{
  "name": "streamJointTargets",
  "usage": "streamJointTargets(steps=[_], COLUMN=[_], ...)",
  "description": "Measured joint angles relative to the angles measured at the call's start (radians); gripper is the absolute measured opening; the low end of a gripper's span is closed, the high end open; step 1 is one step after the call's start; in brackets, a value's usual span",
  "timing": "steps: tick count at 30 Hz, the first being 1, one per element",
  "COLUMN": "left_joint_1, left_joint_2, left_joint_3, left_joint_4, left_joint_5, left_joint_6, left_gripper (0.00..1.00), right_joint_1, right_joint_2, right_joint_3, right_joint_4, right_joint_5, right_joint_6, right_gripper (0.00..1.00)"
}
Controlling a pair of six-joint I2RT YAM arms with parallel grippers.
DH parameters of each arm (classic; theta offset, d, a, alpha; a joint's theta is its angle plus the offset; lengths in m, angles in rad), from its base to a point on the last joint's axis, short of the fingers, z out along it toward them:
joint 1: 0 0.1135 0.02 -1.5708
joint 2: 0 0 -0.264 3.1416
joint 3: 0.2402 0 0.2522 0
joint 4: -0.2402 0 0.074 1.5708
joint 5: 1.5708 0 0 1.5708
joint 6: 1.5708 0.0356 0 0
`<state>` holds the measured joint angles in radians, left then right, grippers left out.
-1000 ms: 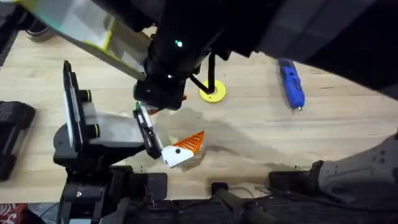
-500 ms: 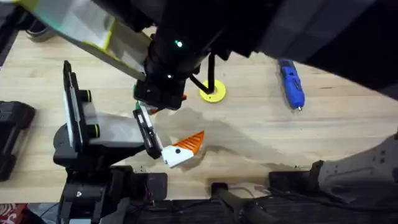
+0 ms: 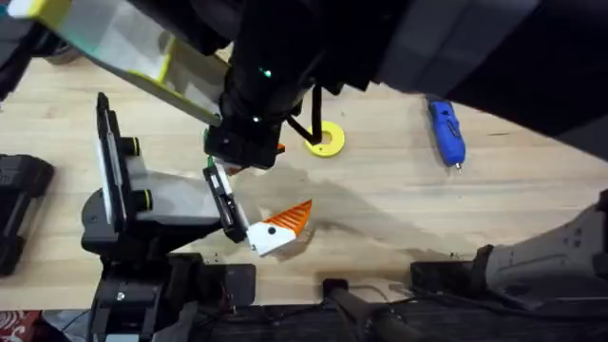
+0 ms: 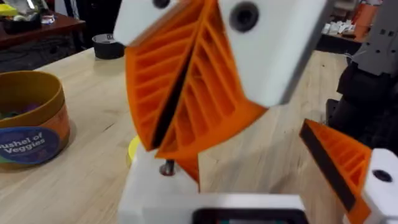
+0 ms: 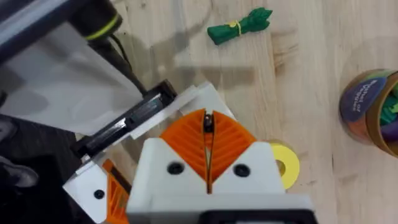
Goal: Pick up the gripper from the table and insert it into the empty holder that is missing its gripper. Then pick up a screw, insert it into the mounting hole, and use the screwdriver to tighten it. Finally, clean up the table by picking up the vegetable and placing it into the bucket.
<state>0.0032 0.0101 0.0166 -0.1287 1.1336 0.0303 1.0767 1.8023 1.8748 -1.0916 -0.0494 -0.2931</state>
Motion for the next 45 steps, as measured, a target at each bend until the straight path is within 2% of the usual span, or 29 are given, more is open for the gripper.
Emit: streamJointTargets(steps=[45], left_joint_1=[0.0], left_joint_2=[0.0], left_joint_3=[0.0], left_joint_4=[0.0], left_joint_5=[0.0], left_joint_6=[0.0], left_gripper=[0.985], right_joint_1=[-0.006], right_joint_2=[0.0], right_joint_3=[-0.039], right_joint_4=[0.014], right_joint_5=[0.0], right_joint_6=[0.0], right_gripper=[0.005])
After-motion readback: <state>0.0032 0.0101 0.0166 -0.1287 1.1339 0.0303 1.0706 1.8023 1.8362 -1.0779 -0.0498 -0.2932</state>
